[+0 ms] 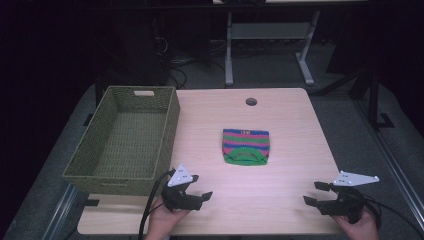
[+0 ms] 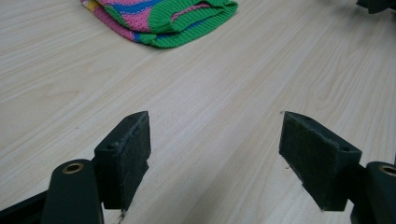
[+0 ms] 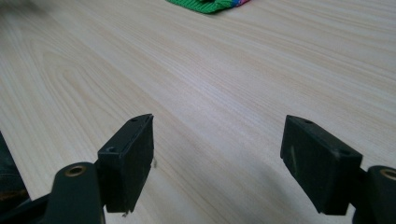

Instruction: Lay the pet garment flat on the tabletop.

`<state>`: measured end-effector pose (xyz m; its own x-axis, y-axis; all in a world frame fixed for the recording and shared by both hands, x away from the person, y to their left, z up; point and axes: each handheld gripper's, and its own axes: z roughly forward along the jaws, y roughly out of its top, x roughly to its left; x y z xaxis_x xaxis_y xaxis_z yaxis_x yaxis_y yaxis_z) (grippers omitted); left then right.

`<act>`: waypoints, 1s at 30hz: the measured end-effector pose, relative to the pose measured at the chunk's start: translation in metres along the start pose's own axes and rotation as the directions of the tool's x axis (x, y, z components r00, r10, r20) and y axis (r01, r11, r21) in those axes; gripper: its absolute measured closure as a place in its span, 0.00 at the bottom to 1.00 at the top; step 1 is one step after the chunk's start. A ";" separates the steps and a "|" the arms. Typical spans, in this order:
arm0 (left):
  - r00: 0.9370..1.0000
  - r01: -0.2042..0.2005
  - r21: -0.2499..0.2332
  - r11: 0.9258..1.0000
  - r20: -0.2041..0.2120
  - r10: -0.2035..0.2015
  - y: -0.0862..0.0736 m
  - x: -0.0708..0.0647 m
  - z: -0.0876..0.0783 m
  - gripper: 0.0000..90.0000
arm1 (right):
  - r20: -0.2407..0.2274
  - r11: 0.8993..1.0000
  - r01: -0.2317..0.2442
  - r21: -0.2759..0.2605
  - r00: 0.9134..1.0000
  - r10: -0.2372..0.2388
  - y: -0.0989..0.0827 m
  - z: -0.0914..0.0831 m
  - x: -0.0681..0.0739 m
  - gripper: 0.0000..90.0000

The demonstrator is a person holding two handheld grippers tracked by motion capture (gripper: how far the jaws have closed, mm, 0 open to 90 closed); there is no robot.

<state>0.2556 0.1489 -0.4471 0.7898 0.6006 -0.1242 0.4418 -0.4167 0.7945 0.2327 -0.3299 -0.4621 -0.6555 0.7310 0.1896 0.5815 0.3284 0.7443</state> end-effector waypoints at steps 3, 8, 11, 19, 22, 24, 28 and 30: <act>1.000 -0.005 0.010 1.000 0.004 0.005 0.000 0.001 0.002 0.27 | -0.005 1.000 0.001 -0.001 1.000 -0.001 0.001 0.001 -0.001 0.28; 1.000 -0.012 0.023 1.000 0.003 0.012 -0.001 0.001 0.003 0.27 | -0.012 1.000 0.005 0.000 1.000 -0.005 0.003 0.002 0.002 0.27; 1.000 -0.005 0.013 1.000 0.014 0.005 -0.001 0.002 0.002 0.27 | -0.014 1.000 0.014 -0.005 1.000 -0.014 0.006 0.003 0.005 0.27; 1.000 -0.006 0.005 1.000 0.014 0.006 0.000 -0.001 0.000 0.27 | -0.050 0.999 0.043 0.007 0.998 -0.043 0.030 0.015 0.005 0.27; 1.000 -0.011 0.002 1.000 0.013 0.011 0.001 -0.001 0.001 0.27 | -0.068 0.998 0.055 0.032 0.996 -0.053 0.047 0.026 0.006 0.27; 1.000 -0.012 0.008 1.000 0.013 0.012 0.000 0.000 0.002 0.27 | -0.076 0.998 0.055 0.024 0.996 -0.053 0.051 0.028 0.006 0.27; 1.000 -0.013 0.014 1.000 0.014 0.012 0.000 0.001 0.002 0.27 | -0.092 0.997 0.071 0.022 0.993 -0.069 0.071 0.036 0.006 0.28; 1.000 -0.007 0.006 1.000 0.019 0.007 0.000 0.000 0.001 0.27 | -0.099 0.996 0.084 0.026 0.992 -0.081 0.086 0.042 0.005 0.29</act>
<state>0.2564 0.1484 -0.4473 0.8008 0.5847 -0.1294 0.4383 -0.4249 0.7921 0.2997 -0.2729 -0.4246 -0.7452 0.6389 0.1913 0.5365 0.4039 0.7410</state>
